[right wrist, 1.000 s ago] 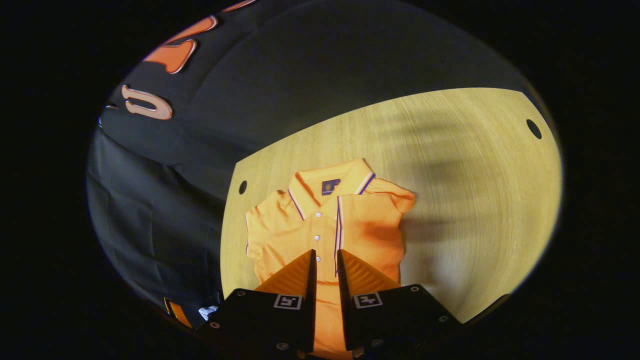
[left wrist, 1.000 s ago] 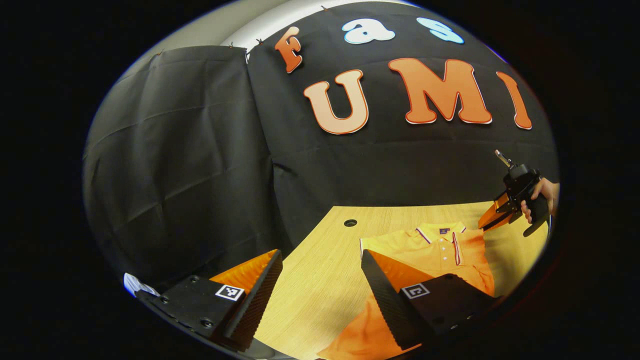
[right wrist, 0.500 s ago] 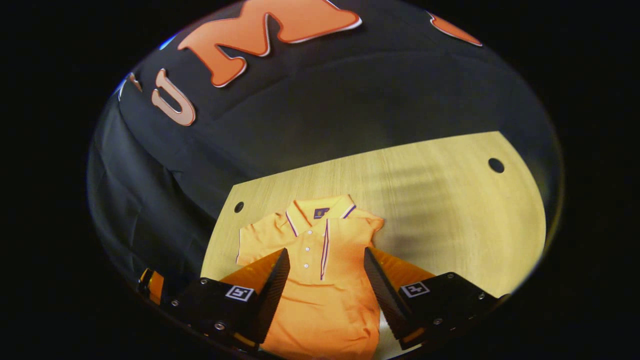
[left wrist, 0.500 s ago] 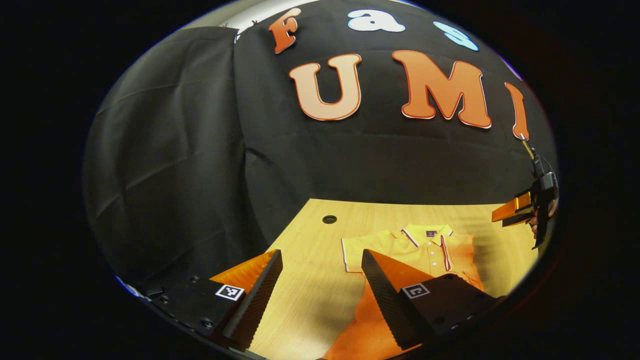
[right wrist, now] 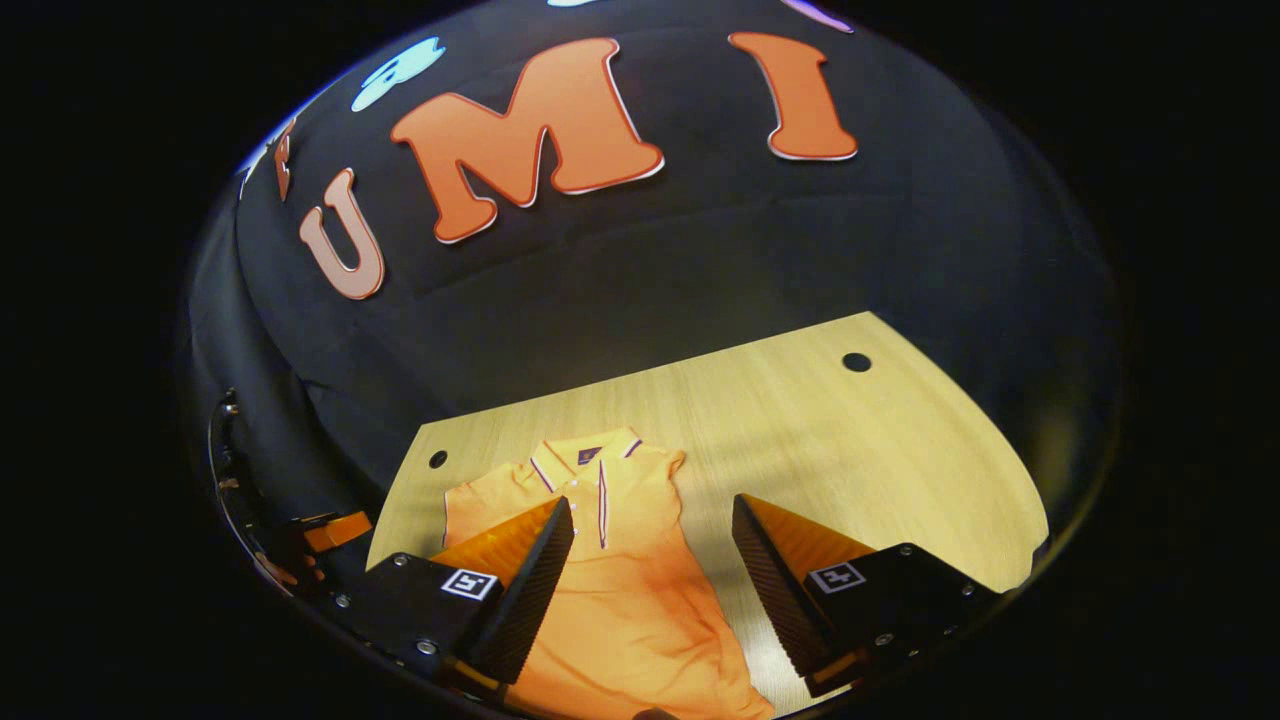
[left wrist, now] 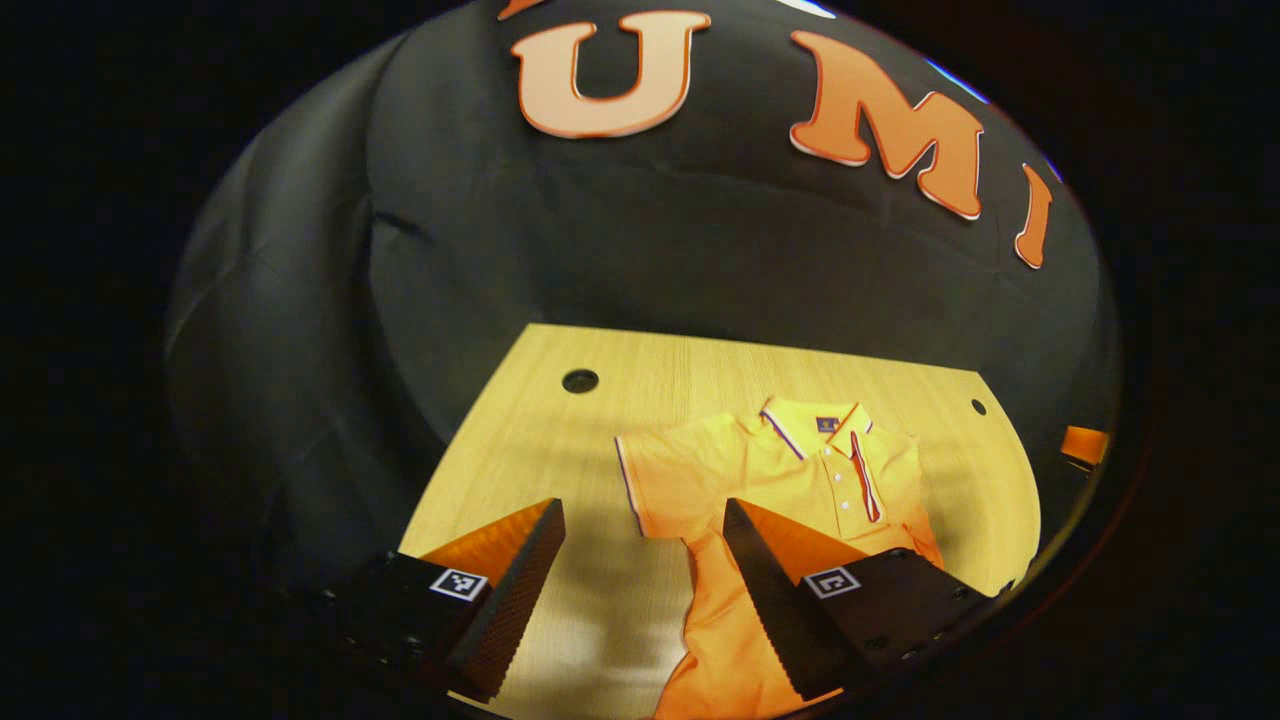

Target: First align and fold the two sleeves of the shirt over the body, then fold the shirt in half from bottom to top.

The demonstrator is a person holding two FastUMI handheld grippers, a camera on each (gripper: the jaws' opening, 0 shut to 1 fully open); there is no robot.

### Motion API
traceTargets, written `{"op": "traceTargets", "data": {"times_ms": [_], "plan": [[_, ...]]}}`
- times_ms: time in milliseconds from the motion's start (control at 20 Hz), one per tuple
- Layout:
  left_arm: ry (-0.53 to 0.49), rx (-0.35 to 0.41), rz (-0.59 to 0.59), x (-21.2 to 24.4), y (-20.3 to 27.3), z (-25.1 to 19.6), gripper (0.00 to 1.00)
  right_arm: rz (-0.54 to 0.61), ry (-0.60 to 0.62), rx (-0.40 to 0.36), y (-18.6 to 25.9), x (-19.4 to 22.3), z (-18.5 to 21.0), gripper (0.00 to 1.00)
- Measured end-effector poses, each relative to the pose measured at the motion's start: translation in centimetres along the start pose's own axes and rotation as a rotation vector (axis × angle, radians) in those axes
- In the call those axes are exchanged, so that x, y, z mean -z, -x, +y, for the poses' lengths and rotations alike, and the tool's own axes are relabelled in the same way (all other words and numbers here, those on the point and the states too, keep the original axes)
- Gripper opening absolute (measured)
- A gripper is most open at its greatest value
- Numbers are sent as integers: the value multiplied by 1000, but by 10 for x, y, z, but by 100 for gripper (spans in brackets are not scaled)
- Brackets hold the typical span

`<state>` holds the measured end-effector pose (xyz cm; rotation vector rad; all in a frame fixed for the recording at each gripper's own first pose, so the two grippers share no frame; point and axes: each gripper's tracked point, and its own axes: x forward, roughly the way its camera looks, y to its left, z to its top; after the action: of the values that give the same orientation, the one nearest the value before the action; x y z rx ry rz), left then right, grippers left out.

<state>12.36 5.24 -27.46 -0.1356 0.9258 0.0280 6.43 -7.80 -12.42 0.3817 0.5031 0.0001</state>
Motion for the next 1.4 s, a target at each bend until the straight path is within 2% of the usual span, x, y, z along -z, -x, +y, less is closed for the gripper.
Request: {"op": "traceTargets", "data": {"times_ms": [200,350,400,500,550,700,750,850,950,1050,1100,1150,1200,1250,1400], "plan": [[22,69,162,8,-53,-5,100,-92,-14,122,50,10,-21,97],[-22,38,289,14,-97,1,100,-115,-40,192,82,18,-37,97],[-33,48,311,16,-108,-3,100,-120,-51,209,89,21,-41,97],[-58,47,384,22,-124,-5,95,-126,-63,244,101,26,-52,97],[-75,43,399,25,-138,-7,91,-130,-65,258,107,26,-57,97],[-135,-11,470,35,-164,0,91,-142,-62,297,125,31,-67,97],[-144,-19,494,39,-171,1,94,-145,-60,309,132,32,-70,97],[-165,-51,538,48,-180,7,90,-157,-52,320,142,34,-73,97],[-147,-15,550,44,-177,0,88,-221,-15,303,153,25,-69,97],[-155,5,566,50,-180,-4,53,-251,22,320,162,21,-71,97],[-167,12,575,53,-181,-7,53,-240,38,333,164,25,-72,97],[-170,33,563,59,-188,-9,47,-230,56,343,165,30,-74,97],[-165,17,556,50,-184,-9,30,-220,73,350,166,33,-77,98],[-172,31,576,52,-180,-12,13,-210,84,356,166,36,-78,98],[-225,53,494,26,-169,-18,12,-198,104,352,165,39,-76,98]]}}
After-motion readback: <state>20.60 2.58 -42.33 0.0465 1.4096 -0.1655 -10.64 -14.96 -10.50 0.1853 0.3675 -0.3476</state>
